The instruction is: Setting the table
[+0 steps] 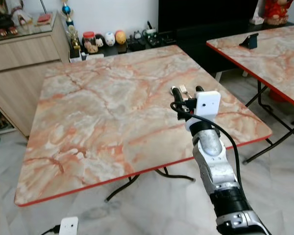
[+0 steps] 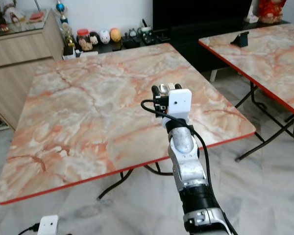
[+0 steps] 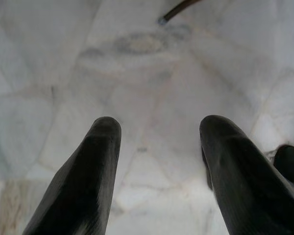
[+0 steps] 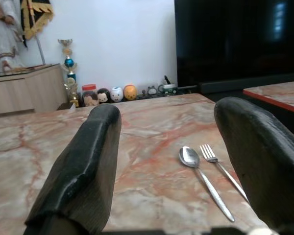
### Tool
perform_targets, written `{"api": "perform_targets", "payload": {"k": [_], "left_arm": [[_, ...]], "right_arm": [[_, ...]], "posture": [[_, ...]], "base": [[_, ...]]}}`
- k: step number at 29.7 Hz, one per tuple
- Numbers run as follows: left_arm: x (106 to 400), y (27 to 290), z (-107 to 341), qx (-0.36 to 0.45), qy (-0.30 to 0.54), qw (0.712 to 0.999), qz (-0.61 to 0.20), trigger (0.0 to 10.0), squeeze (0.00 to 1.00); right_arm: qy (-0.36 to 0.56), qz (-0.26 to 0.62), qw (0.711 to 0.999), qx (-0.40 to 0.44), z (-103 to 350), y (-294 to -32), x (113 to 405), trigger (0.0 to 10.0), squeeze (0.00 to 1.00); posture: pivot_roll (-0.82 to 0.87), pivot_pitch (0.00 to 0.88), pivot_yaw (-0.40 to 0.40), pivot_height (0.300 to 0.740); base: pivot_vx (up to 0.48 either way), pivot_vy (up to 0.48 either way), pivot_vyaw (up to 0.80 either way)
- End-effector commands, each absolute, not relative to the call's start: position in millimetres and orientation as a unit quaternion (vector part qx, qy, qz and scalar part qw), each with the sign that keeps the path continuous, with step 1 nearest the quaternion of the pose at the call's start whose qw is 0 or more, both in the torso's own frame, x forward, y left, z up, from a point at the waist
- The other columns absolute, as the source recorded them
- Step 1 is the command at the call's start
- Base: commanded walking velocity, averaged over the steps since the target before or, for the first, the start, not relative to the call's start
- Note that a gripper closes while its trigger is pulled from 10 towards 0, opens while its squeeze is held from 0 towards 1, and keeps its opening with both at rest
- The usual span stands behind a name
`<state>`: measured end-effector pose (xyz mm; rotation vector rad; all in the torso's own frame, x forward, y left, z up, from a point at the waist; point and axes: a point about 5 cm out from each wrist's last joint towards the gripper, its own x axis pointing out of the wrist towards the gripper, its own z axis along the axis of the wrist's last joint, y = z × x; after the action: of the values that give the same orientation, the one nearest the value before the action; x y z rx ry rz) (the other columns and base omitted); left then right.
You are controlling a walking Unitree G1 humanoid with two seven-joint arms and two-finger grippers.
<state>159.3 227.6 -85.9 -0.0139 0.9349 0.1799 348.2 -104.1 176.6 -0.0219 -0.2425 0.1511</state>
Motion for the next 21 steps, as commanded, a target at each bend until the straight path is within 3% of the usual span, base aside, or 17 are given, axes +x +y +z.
{"api": "perform_targets", "payload": {"k": [1, 8, 21], "left_arm": [[157, 228, -87, -0.005, 0.457, 0.885, 0.084, 10.0, 0.00], [159, 227, -86, -0.007, 0.452, 0.888, 0.080, 10.0, 0.00], [160, 227, -86, -0.011, 0.452, 0.888, 0.083, 10.0, 0.00]], "right_arm": [[-0.128, 0.069, 0.989, -0.014, 181, -107, 351, 10.0, 0.00], [-0.126, 0.061, 0.990, -0.023, 179, -115, 349, 10.0, 0.00], [-0.123, 0.046, 0.991, -0.025, 179, -123, 352, 10.0, 0.00]], "posture": [[-0.10, 0.000, 0.089, 0.740], [-0.10, 0.000, 0.090, 0.740], [-0.09, 0.000, 0.084, 0.740]], "base": [[0.262, 0.000, 0.00], [0.257, 0.000, 0.00], [0.000, 0.000, 0.00]]}}
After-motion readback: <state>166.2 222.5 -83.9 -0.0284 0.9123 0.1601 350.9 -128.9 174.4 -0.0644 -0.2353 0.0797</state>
